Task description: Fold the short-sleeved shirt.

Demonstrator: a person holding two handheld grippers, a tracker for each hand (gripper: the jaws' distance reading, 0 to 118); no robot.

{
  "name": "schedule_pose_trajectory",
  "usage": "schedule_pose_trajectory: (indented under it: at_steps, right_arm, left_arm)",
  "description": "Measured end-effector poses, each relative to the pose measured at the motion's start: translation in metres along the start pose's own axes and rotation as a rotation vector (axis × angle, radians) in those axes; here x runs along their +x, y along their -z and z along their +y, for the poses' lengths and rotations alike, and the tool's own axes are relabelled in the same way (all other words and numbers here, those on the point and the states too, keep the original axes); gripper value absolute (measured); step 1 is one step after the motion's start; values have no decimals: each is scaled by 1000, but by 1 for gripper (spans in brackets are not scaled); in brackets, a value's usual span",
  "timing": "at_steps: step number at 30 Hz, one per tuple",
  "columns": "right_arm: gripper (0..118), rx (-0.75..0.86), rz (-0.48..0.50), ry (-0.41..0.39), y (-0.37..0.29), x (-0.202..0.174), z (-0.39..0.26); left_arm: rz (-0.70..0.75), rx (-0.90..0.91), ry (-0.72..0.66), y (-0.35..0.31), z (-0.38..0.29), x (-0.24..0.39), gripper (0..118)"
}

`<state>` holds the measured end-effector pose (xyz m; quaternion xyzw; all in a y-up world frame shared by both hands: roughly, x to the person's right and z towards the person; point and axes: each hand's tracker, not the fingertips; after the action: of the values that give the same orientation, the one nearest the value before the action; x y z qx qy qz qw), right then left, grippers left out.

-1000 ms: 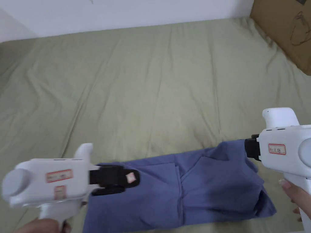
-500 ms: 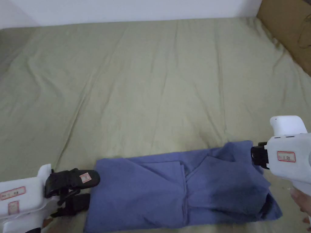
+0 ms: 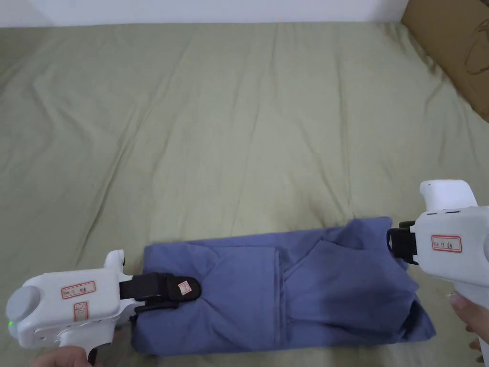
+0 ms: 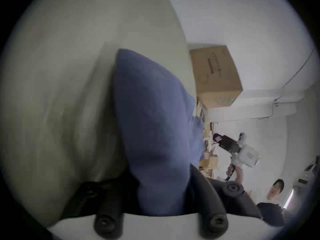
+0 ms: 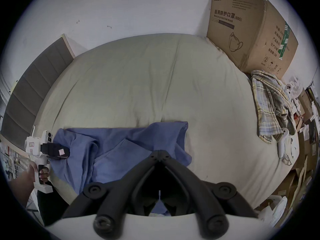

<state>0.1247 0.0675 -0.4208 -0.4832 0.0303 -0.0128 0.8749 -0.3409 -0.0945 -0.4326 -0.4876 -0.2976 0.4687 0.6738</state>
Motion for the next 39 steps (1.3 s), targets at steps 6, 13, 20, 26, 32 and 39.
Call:
schedule_pose_trajectory:
  at_steps: [6,13,20,26,32,39]
  right_arm:
    - [0,17,22,-6,-8,-6,0]
    - [0,41,53,0,-11,-5,0]
    - [0,51,76,-1,-19,-6,-3]
    - [0,64,73,10,-26,3,-4]
    - [0,58,50,20,-24,15,-4]
    - [0,63,56,31,-23,18,-3]
  left_arm:
    - [328,16,261,-16,-11,71,12]
    - [1057,245,586,-75,-28,142,12]
    - [637,142,379,-27,-29,168,12]
    - [497,-24,311,66,-30,171,15]
    - [340,-148,258,131,-31,151,98]
    - [143,-29,250,99,-24,173,107]
